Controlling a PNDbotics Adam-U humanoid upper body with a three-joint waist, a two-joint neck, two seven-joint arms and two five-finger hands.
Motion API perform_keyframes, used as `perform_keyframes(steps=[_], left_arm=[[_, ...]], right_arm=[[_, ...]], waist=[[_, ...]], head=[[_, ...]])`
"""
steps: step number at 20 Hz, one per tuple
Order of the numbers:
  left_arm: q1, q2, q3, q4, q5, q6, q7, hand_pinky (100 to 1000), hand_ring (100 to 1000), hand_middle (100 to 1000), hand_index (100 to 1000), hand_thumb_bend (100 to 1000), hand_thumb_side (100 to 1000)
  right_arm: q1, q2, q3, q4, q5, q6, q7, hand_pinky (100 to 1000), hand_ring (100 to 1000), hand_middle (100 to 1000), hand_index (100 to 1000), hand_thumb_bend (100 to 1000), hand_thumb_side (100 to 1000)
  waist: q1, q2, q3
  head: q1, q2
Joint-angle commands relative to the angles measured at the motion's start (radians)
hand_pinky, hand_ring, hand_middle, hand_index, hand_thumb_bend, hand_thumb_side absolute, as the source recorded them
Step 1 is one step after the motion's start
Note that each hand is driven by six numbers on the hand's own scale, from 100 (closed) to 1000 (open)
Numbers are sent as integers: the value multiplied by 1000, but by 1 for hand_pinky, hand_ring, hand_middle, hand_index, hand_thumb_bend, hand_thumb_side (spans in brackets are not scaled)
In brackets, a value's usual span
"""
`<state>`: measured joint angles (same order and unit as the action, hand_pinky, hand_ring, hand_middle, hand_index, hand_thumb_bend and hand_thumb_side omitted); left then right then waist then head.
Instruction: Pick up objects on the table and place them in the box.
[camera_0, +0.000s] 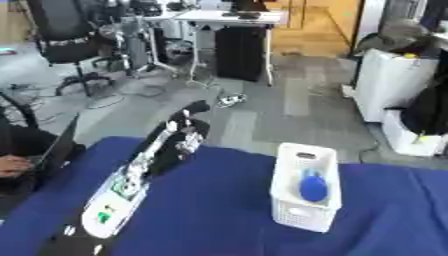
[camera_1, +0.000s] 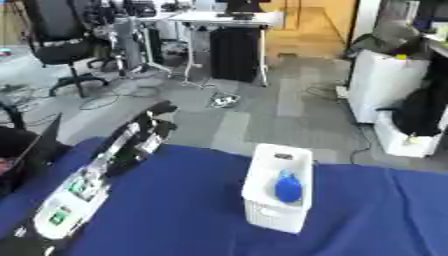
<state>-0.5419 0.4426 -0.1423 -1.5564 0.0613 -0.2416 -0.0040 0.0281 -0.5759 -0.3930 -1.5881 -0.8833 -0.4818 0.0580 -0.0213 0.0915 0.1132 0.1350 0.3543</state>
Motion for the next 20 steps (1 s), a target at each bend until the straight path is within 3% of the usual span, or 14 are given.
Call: perform_keyframes(steps=[1,5,8,11,15,18,20], left_arm=[[86,-53,40,-221,39,31,-8,335,738,866,942,115,833],[221,-148,52,-384,6,45,-37,332,729,859,936,135,832],[286,-229,59,-436,-8,17,-51,350,723,853,925,151,820],[309,-272,55,-443,-25,-27,-61,341,712,848,921,150,822],[316,-281,52,-444,-38,-37,-60,327,693,836,909,140,818],[302,-282,49,-444,-38,-54,-47,337,683,827,897,133,799],[291,-289,52,-444,-41,-69,-23,338,673,819,890,139,794]], right_arm=[[12,92,-39,-192,89,-9,-57,870,799,799,859,100,1000],[15,217,-44,-376,225,11,-144,858,793,795,856,100,1000],[6,276,-42,-408,316,-24,-174,850,790,792,853,100,1000],[9,303,-29,-411,406,-90,-170,847,788,791,852,100,1000],[-10,309,-2,-412,460,-138,-165,834,781,787,849,100,1000],[-26,300,8,-412,472,-149,-167,831,780,785,848,100,1000],[-38,296,12,-412,479,-153,-168,831,779,785,848,100,1000]], waist=[[-3,-4,7],[-3,4,14],[2,6,15],[5,15,3],[20,30,-19],[32,43,-26],[41,51,-25]], head=[[-4,-23],[-56,-38],[-127,-92],[-197,-225],[-207,-364],[-180,-427],[-159,-440]])
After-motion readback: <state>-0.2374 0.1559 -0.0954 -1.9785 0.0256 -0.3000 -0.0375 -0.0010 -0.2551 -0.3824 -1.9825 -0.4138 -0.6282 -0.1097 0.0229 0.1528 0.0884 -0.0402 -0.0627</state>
